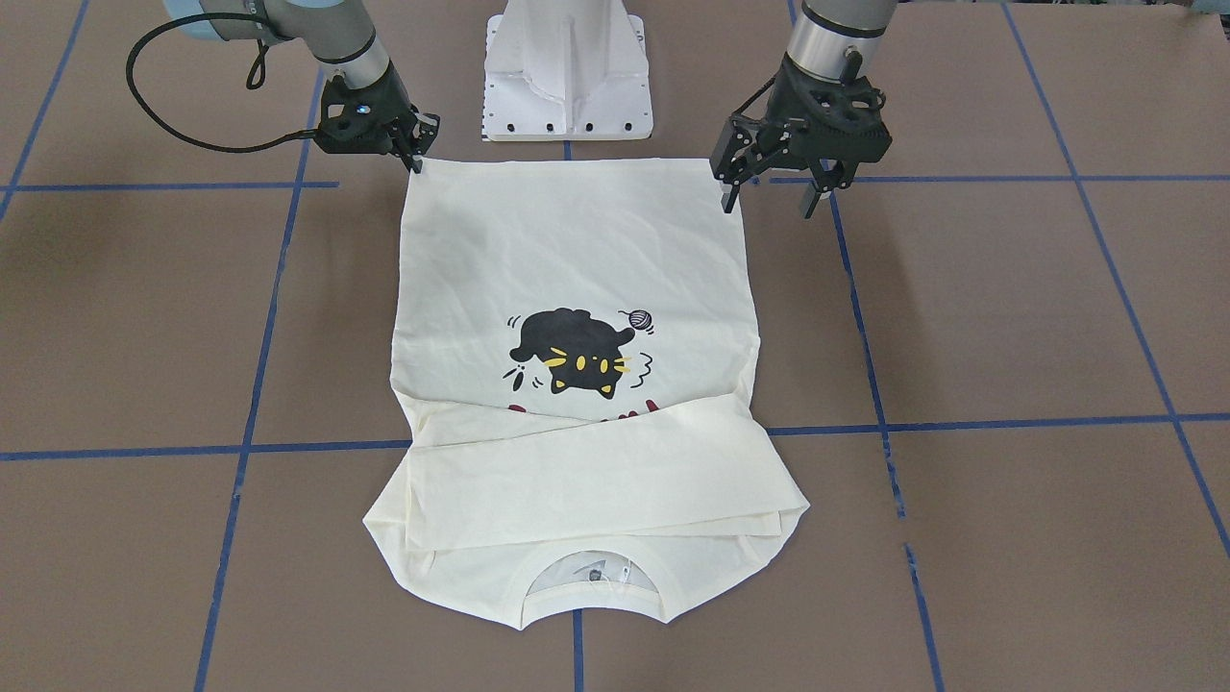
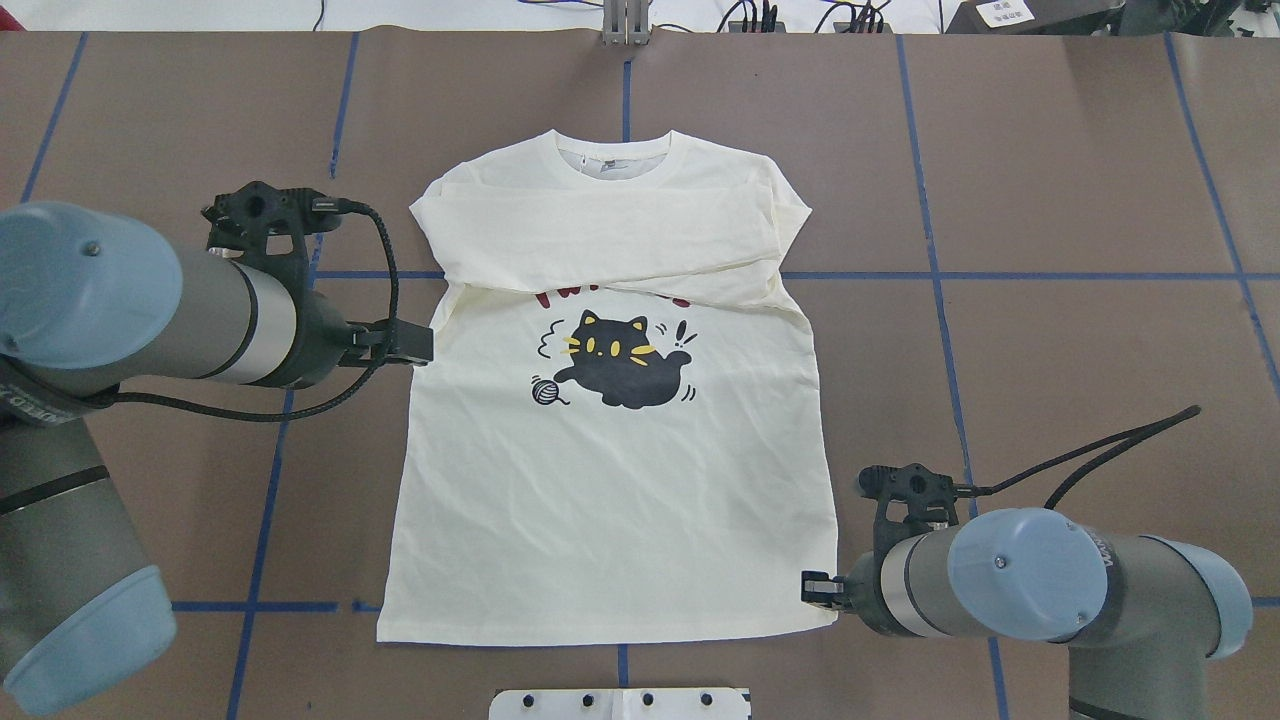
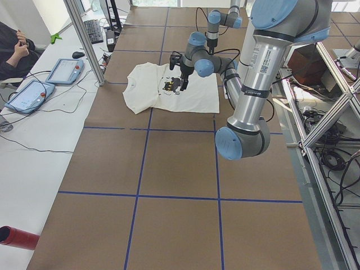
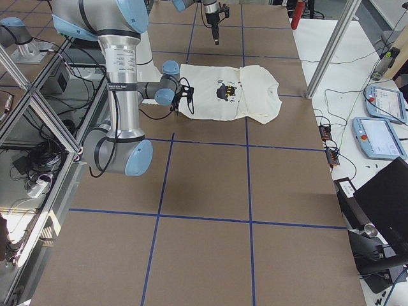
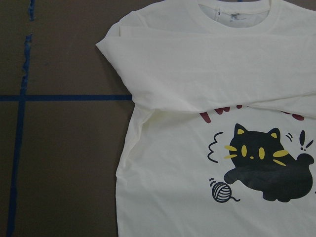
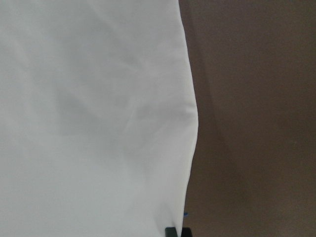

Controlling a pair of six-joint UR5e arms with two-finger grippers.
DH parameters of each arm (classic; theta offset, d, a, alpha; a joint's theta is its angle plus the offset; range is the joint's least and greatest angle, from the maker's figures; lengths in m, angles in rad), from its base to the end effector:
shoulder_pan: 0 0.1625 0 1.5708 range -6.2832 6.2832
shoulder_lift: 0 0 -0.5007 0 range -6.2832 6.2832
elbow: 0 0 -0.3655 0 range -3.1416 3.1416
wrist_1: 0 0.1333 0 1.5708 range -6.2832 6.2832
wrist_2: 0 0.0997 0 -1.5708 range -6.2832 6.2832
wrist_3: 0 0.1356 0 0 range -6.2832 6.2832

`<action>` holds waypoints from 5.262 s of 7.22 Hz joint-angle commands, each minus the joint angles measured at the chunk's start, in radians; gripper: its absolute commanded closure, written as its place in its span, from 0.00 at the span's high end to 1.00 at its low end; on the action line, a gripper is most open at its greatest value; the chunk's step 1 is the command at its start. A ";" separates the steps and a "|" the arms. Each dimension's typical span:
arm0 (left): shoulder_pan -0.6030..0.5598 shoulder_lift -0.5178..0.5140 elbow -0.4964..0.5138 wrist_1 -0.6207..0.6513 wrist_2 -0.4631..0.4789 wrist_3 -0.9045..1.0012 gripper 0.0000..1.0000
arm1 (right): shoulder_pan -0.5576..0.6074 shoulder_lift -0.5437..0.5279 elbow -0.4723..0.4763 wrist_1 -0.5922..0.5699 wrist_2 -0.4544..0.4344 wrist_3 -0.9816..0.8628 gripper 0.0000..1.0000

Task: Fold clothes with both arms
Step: 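Position both grippers at the hem corners nearest the robot, then close both grippers on the hem corners nearest the robot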

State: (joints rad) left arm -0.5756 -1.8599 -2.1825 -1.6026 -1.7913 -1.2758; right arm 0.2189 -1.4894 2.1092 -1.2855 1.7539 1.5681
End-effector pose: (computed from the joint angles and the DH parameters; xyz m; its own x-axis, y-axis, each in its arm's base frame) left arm 0.3927 -0.3784 0.3547 0.5897 -0.0445 -0.8064 0.2219 0.9690 0.1088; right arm -0.4690 -0.2156 0.4532 0.6031 0.1314 0.7868 -0.0721 0.9913 -0.1103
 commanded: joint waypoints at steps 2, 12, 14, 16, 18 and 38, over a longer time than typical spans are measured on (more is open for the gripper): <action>0.181 0.117 -0.010 -0.048 0.024 -0.258 0.99 | 0.037 0.003 0.057 0.002 0.012 0.000 0.00; 0.448 0.149 0.119 -0.177 0.191 -0.505 0.92 | 0.065 0.018 0.078 0.002 0.029 -0.003 0.00; 0.448 0.149 0.133 -0.175 0.191 -0.505 0.89 | 0.065 0.017 0.078 0.002 0.029 -0.003 0.00; 0.448 0.149 0.135 -0.172 0.191 -0.505 0.80 | 0.065 0.018 0.078 0.002 0.029 -0.003 0.00; 0.448 0.151 0.133 -0.171 0.191 -0.505 0.64 | 0.065 0.018 0.078 0.002 0.029 -0.003 0.00; 0.451 0.179 0.110 -0.142 0.188 -0.499 0.13 | 0.108 0.012 0.084 0.002 0.090 -0.011 0.00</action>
State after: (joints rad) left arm -0.1248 -1.6797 -2.0712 -1.7500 -1.6030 -1.7747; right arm 0.3256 -1.4775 2.1929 -1.2839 1.8426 1.5570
